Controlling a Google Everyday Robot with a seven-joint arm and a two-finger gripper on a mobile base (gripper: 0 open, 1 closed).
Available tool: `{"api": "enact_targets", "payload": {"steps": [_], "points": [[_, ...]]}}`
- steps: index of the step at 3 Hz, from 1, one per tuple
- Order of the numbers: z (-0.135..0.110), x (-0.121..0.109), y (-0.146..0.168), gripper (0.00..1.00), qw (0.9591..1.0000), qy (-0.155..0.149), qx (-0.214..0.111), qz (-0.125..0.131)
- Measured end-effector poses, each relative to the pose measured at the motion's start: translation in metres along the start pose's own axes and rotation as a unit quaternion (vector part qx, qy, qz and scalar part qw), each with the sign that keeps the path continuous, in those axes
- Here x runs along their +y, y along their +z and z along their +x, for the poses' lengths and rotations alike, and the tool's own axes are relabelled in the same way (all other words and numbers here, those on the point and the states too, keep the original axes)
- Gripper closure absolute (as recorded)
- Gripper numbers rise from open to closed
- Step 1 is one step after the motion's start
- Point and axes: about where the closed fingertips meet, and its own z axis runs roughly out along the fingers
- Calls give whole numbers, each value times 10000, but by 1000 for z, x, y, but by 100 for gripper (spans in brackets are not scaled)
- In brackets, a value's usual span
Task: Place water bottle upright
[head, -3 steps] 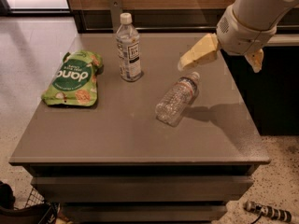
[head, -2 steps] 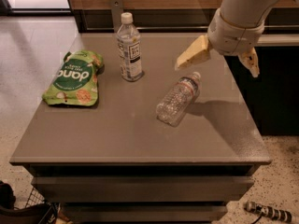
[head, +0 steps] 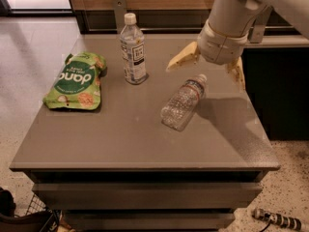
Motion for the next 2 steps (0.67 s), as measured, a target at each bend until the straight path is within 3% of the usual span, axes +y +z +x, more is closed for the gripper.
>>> {"api": "enact_targets", "payload": {"steps": [2], "points": [[10, 26, 23, 0, 9976, 605, 270, 216]]}}
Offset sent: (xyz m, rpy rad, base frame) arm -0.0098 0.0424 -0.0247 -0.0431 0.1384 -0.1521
